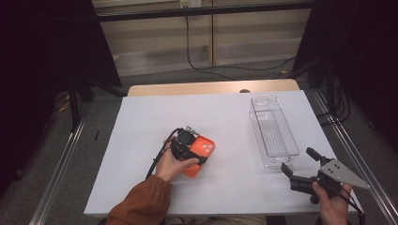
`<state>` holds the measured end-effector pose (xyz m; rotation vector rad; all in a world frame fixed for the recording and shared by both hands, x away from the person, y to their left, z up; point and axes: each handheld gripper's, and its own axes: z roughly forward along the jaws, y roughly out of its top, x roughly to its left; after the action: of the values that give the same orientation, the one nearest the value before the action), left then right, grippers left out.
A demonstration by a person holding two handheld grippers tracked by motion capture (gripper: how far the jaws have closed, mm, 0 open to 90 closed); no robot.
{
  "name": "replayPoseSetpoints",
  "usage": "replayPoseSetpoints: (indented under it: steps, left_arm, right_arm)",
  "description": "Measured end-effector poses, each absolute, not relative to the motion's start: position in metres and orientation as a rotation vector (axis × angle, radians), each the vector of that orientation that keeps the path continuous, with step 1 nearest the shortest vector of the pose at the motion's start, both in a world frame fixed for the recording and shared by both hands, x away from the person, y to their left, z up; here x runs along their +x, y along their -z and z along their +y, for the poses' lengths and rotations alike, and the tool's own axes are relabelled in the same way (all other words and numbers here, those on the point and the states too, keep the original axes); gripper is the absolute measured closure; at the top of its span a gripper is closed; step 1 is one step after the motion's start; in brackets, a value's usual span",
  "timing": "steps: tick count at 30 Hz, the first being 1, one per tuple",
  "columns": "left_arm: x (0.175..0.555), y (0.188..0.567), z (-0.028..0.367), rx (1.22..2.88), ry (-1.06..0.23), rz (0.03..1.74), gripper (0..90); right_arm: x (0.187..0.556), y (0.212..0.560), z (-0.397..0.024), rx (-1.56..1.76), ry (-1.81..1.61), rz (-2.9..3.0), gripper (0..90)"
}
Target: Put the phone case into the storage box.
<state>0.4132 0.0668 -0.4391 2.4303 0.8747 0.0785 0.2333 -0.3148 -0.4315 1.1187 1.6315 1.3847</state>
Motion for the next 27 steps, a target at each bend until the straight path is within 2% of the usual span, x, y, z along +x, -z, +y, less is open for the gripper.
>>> replayPoseSetpoints:
  steps: [14,27]
  left_arm:
    - [0.4080,0.4422,0.0579,2.495,-0.185,0.867,7.1]
    - [0.4068,0.4427,0.0554,2.495,-0.204,0.895,7.1]
  right_arm:
    - [0.2333,0.4315,-0.3147,1.118,-1.386,1.633,0.0]
    - [0.2333,0.4316,-0.3143,1.119,-1.389,1.633,0.0]
